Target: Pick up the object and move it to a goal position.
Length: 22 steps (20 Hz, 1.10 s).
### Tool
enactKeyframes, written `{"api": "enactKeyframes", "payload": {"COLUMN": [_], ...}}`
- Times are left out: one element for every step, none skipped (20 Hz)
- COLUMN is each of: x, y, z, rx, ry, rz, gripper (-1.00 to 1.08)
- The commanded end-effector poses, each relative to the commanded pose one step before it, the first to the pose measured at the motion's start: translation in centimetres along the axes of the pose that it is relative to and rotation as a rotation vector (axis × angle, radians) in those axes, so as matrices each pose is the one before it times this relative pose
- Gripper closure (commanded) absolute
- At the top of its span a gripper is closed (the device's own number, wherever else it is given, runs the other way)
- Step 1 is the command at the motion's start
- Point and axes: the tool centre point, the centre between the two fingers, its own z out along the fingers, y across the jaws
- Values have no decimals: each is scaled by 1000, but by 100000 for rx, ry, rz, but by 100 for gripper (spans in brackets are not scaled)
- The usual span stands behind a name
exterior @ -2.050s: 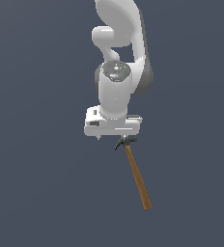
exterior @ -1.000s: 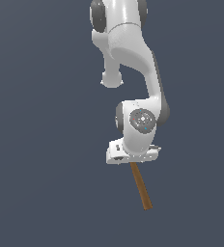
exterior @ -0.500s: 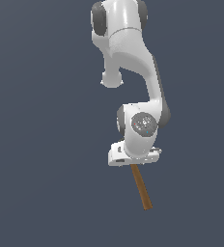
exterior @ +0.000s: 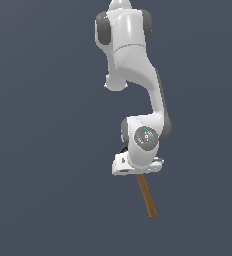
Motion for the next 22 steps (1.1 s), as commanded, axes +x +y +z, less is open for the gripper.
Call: {"api": "enactKeyframes", "payload": {"x": [59,40,41,14,0,0,0,0,0,0,0,0,0,0,-52,-9,-29,-48,-67,-87,-107,-127], "y": [52,-3,-2,-1,0,0,0,0,0,0,0,0,0,0,-237,-5,-15,-24,-34,-45,-55,-65], "z": [550,14,-53,-29,0,0,0,0,0,0,0,0,0,0,33,-10,-31,-52,-73,-95,-117,-139], "rx": [-27,0,0,0,0,0,0,0,0,0,0,0,0,0,151,0,0,0,0,0,0,0], "ry": [80,0,0,0,0,0,0,0,0,0,0,0,0,0,-133,0,0,0,0,0,0,0], "rz": [71,0,0,0,0,0,0,0,0,0,0,0,0,0,-272,0,0,0,0,0,0,0], "gripper": [-92,-92,-92,-92,108,108,108,108,108,108,108,108,108,108,108,108,108,108,108,108,108,108]}}
